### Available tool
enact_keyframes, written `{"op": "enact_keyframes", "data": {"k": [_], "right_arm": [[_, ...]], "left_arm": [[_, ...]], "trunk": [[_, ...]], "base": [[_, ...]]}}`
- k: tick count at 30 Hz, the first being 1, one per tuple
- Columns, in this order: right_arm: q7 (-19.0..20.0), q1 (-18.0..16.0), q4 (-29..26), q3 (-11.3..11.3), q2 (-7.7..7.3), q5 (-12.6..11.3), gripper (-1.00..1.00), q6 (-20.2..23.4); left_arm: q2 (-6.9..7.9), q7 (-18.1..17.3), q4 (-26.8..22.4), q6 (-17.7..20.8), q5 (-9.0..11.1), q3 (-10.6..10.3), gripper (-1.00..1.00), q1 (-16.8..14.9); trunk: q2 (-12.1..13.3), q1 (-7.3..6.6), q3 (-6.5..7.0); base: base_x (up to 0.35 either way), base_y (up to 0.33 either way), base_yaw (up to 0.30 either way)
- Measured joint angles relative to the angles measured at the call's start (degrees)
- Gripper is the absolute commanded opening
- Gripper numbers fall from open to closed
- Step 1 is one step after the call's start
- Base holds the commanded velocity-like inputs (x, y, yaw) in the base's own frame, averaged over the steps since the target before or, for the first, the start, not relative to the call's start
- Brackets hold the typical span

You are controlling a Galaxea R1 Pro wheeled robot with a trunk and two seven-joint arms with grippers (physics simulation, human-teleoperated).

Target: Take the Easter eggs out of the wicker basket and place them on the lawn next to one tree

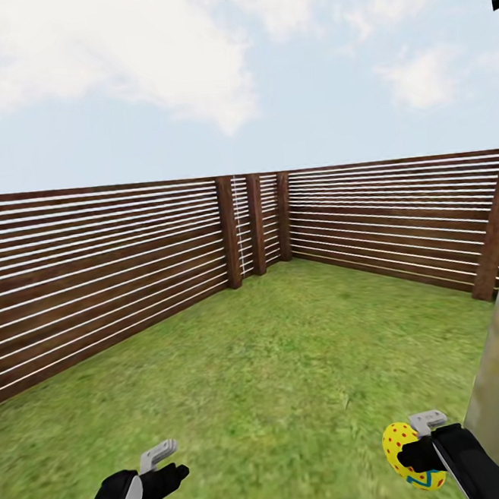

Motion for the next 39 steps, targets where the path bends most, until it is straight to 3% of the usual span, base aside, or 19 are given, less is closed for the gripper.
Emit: {"op": "enact_keyframes", "data": {"k": [28,39], "right_arm": [[-0.04,0.0,0.29,0.17,0.09,0.09,-1.0,-0.01],[-0.04,0.0,0.35,0.18,0.09,0.09,-1.0,-0.01]], "left_arm": [[0.0,-0.27,-0.14,0.24,0.35,0.2,1.0,0.0],[-0.08,-0.49,-0.08,-0.03,0.15,0.08,1.0,0.0]], "trunk": [[-11.24,6.15,-5.03],[-15.65,8.57,-7.01]], "base": [[0.0,0.0,0.0],[0.202,0.0,0.0]]}}
